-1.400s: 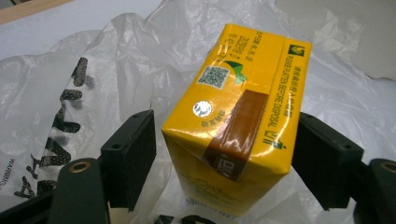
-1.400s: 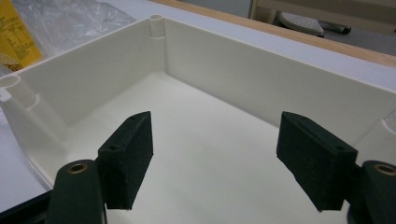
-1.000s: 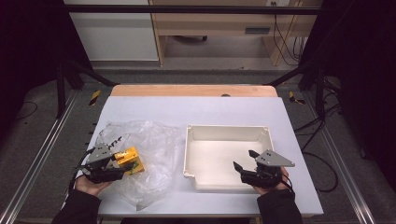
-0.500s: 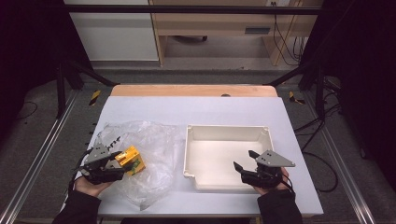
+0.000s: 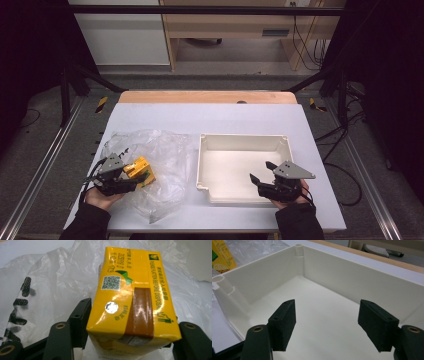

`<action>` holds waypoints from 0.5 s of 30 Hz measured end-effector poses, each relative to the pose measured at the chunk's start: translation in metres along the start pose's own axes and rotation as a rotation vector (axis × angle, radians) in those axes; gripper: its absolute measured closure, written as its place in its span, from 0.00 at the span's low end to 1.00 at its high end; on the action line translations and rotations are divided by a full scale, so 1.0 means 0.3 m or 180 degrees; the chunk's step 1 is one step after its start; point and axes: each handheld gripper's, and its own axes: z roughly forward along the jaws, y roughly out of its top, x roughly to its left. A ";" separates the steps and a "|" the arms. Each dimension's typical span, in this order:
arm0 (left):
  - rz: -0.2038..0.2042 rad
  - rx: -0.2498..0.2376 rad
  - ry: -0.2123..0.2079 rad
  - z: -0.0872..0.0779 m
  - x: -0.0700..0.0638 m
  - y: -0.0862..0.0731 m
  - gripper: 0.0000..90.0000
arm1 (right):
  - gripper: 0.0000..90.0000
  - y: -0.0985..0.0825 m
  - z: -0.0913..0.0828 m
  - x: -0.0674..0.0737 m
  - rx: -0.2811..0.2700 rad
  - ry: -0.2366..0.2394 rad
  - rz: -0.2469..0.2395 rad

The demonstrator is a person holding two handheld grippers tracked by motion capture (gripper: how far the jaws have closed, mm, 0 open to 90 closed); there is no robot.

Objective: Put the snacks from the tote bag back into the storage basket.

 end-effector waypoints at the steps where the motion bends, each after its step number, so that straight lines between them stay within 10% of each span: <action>1: 0.0017 -0.0001 0.0007 0.001 -0.003 0.000 0.51 | 0.34 0.000 0.000 0.000 -0.0003 0.0002 0.0005; 15: 0.0071 0.0014 0.0080 -0.001 -0.012 0.004 0.54 | 0.35 -0.006 0.000 -0.003 -0.0003 0.0020 0.0016</action>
